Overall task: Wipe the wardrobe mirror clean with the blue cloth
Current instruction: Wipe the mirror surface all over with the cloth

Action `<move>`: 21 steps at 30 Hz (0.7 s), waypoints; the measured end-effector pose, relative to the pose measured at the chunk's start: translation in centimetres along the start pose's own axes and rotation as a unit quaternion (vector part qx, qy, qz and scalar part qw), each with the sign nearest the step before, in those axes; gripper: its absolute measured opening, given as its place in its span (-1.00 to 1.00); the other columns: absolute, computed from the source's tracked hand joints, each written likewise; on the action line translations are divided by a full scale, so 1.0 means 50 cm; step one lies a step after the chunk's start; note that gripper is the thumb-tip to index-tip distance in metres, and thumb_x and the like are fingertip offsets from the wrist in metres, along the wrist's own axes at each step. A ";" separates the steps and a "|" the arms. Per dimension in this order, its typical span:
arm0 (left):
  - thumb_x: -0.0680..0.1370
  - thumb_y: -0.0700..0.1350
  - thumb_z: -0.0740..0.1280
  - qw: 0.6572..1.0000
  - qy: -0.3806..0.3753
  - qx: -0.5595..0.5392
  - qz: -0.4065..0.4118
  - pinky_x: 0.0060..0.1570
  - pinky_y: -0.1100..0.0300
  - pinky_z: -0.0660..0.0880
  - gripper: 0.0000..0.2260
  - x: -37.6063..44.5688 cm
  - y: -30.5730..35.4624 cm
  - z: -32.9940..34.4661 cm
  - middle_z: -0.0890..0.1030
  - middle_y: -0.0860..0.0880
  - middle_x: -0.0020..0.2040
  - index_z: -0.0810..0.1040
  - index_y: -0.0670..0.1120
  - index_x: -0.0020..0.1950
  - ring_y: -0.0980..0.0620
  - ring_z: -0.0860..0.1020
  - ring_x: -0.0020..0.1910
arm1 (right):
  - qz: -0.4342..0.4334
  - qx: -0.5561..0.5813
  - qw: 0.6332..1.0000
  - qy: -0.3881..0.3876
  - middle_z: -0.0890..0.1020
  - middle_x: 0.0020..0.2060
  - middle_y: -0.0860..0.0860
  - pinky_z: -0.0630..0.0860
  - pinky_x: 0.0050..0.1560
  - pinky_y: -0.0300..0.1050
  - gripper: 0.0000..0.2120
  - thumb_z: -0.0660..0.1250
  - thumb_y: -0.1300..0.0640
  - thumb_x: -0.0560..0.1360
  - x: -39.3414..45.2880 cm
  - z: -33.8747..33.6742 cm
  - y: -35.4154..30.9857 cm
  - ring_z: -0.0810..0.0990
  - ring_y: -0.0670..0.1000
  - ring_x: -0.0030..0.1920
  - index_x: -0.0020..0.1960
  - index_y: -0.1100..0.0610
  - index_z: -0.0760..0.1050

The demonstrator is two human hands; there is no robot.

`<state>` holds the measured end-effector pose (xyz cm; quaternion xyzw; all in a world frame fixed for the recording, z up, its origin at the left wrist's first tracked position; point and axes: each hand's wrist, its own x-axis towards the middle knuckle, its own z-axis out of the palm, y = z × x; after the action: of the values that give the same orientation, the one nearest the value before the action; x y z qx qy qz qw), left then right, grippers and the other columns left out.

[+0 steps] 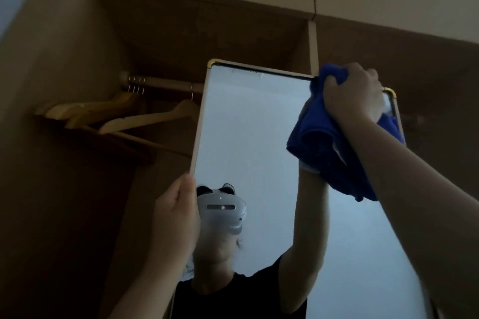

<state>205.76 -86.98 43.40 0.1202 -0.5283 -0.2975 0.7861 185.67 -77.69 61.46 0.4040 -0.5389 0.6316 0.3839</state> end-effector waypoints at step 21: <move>0.62 -0.14 0.11 1.000 -0.022 0.005 -0.008 -0.56 0.41 0.25 -0.47 -0.011 0.024 0.011 0.33 0.10 -0.63 0.47 0.06 -0.56 0.12 0.31 -0.62 | -0.338 0.010 0.938 -0.075 0.46 -0.15 -0.06 0.32 0.07 -0.02 -0.77 0.14 -0.09 0.57 -0.007 0.102 -0.302 0.48 0.00 -0.06 0.12 0.02 0.36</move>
<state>205.53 -85.62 43.80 0.1217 -0.5463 -0.3038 0.7710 200.17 -80.87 67.22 0.6123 -0.3918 0.4381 0.5288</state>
